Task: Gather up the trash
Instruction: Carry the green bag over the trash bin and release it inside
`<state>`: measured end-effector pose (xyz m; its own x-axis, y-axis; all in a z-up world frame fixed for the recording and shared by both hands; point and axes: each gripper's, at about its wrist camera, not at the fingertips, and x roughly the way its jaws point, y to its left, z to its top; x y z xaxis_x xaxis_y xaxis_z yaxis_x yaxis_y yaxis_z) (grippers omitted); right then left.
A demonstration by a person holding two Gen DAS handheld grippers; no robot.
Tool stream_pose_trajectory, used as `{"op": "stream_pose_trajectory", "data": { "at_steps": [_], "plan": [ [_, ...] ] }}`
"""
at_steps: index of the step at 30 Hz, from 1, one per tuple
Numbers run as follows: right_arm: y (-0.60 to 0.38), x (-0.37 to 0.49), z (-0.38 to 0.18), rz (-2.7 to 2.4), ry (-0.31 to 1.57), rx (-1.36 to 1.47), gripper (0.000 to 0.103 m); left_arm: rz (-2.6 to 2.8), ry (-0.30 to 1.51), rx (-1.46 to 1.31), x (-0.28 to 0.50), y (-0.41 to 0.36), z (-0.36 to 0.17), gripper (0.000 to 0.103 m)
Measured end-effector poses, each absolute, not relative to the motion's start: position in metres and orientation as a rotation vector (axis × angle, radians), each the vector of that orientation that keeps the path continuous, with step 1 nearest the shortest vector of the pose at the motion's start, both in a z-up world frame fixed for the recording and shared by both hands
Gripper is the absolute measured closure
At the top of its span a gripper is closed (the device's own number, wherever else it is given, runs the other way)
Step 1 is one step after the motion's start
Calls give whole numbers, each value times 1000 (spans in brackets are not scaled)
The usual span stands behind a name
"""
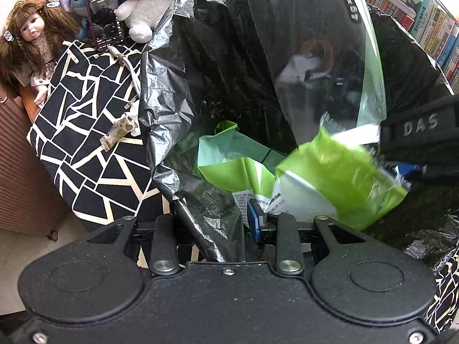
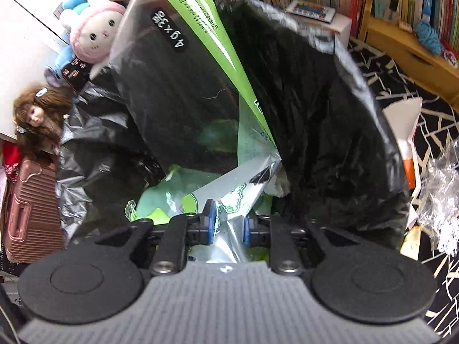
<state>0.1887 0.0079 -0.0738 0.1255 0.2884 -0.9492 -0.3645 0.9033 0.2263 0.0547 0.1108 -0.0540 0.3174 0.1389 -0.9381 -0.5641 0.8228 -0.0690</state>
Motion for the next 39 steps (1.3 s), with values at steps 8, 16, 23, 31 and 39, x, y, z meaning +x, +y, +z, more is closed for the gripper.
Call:
{"op": "stream_pose_trajectory", "data": {
  "at_steps": [8,16,23,31,39],
  "plan": [
    [2,184,-78,512,1361,-76,42,481,1164,-424,54,112,-55,73],
    [-4,177,-57,541,1289,-79,36,481,1163,-425,54,112,-55,72],
    [-14,174,-31,586,1193,-23,28,481,1162,-426,54,112,-55,72],
    [-20,165,-11,598,1092,-40,25,481,1162,-427,54,113,-55,72],
    [-29,157,0,608,997,8,25,481,1162,-426,54,113,-55,71]
  ]
}}
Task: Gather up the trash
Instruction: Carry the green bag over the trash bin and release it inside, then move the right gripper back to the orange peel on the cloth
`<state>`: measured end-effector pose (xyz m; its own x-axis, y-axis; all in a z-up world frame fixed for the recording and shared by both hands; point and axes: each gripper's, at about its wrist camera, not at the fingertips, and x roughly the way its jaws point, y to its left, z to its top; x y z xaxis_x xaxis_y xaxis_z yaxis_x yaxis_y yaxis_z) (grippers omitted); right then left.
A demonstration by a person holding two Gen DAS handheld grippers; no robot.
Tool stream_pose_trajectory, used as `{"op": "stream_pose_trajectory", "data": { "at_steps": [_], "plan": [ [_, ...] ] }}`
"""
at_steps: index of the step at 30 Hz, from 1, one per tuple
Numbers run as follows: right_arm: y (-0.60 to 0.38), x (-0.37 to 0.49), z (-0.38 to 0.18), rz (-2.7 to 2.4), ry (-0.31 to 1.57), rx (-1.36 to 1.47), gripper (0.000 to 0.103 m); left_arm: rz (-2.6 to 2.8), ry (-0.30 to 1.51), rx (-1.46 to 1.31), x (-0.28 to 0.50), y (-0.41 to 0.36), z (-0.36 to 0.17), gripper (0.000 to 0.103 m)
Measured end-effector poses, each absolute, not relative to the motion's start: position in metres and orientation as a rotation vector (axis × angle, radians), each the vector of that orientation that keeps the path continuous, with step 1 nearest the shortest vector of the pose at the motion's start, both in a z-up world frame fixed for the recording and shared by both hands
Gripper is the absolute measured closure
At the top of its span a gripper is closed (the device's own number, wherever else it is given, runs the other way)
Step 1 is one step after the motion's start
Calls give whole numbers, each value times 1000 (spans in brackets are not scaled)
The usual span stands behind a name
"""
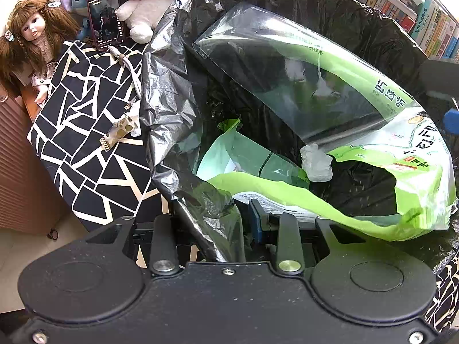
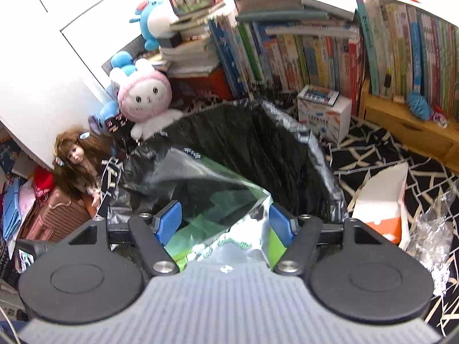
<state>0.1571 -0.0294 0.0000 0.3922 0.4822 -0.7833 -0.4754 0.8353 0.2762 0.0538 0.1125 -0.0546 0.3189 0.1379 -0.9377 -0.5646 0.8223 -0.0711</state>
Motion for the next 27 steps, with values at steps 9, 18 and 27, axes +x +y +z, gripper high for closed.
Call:
{"op": "stream_pose_trajectory", "data": {
  "at_steps": [9,18,27],
  "plan": [
    [-42,148,19,632,849,61,19,481,1162,-426,54,112,-55,71],
    [-75,134,30,579,742,98,11,481,1162,-426,54,112,-55,71],
    [-139,128,22,428,696,164,6,482,1161,-423,56,112,-54,71]
  ]
}}
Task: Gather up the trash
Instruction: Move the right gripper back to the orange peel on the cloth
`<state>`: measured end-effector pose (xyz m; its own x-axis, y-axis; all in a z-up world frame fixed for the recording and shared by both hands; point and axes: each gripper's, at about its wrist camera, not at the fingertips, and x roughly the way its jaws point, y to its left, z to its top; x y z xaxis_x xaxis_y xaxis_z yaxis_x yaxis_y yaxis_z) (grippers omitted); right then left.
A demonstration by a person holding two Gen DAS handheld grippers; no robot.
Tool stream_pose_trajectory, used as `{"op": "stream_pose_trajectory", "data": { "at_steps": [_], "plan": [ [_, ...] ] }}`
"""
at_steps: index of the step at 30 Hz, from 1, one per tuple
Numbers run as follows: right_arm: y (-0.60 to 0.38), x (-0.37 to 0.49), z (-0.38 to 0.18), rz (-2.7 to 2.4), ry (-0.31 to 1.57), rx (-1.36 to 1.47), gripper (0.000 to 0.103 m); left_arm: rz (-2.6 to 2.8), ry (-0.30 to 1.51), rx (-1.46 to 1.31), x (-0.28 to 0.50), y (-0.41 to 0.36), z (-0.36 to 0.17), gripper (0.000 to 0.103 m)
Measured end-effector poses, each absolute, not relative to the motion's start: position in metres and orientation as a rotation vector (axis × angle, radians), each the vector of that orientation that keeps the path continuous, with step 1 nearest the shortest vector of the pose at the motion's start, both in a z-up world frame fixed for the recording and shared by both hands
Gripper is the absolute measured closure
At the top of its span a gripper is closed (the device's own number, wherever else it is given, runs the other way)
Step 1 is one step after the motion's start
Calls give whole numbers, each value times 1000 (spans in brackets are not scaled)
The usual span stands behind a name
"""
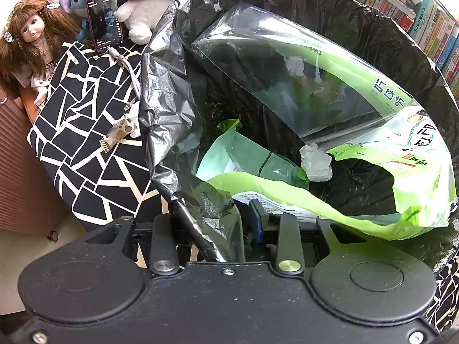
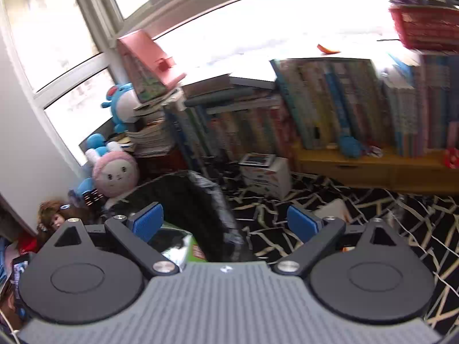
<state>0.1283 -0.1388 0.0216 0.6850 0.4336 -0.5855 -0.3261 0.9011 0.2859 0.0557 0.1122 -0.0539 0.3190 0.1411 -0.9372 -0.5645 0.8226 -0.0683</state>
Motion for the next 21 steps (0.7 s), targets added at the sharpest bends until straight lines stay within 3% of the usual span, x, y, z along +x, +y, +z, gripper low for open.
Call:
{"op": "stream_pose_trajectory", "data": {
  "at_steps": [21],
  "plan": [
    [-223,111,-114,103,938,145,10,486,1158,-399,56,113,-52,71]
  ]
}}
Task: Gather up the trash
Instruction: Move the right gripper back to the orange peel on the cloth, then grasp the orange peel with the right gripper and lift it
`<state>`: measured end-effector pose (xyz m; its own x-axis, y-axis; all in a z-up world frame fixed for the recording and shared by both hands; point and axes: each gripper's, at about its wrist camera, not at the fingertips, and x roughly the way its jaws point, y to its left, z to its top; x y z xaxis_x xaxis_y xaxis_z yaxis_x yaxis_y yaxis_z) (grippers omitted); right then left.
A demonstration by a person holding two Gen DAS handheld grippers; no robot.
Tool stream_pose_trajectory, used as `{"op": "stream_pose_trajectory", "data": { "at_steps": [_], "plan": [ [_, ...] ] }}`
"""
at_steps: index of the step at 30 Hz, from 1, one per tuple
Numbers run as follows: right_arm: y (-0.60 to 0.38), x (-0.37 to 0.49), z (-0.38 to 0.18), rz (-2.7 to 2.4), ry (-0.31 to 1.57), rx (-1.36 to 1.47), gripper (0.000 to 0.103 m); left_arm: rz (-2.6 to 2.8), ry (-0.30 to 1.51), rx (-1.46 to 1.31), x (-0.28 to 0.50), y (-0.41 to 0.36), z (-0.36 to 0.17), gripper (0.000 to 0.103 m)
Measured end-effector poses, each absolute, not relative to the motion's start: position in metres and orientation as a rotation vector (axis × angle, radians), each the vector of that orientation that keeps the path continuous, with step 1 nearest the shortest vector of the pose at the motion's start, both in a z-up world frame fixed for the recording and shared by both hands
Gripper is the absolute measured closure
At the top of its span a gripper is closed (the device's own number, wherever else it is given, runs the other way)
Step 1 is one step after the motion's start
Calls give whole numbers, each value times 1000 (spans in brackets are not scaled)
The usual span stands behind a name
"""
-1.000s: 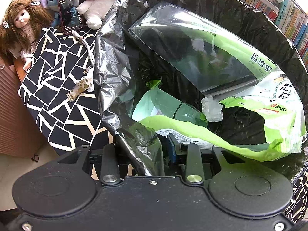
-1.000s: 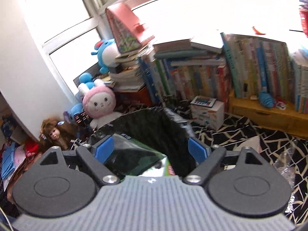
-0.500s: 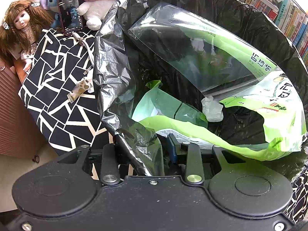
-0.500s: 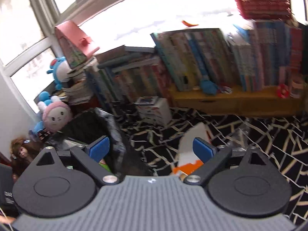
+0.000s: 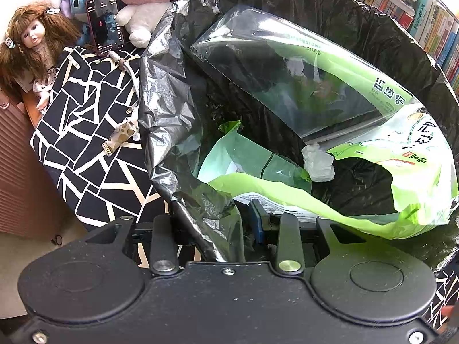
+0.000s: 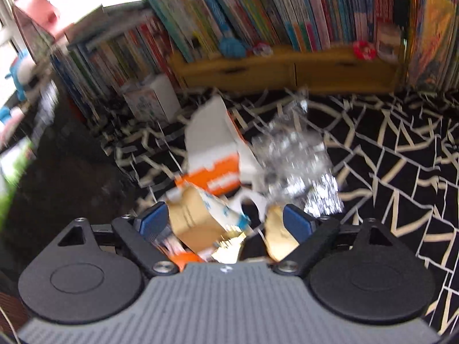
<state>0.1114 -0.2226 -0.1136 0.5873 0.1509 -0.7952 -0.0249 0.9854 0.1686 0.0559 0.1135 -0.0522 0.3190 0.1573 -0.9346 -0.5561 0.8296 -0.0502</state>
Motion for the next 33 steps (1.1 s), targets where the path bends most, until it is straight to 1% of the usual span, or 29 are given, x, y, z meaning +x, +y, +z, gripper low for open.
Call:
{"op": "stream_pose_trajectory", "data": {
  "at_steps": [5,12,19,21,22,23,26,29,33],
  "plan": [
    [-215,102,-140,134,993,94,17,489,1156,-388,55,111,-52,71],
    [-161,77,-161,325,985,-111,18,494,1158,-375,56,108,-52,70],
    [-130,86,-182,362,1002,-152,20,497,1156,-359,56,106,-50,70],
    [-125,90,-190,364,1023,-172,23,496,1157,-358,56,105,-50,70],
    [-124,93,-195,359,1036,-182,28,496,1157,-358,56,105,-50,70],
    [-123,94,-197,347,1040,-193,40,495,1157,-358,56,105,-50,70],
    [-126,93,-193,336,1021,-184,51,493,1156,-361,55,107,-50,70],
    [-133,89,-184,336,996,-163,54,490,1154,-363,55,107,-50,69],
    [-140,84,-166,329,958,-124,56,489,1152,-369,55,108,-51,68]
  ]
}}
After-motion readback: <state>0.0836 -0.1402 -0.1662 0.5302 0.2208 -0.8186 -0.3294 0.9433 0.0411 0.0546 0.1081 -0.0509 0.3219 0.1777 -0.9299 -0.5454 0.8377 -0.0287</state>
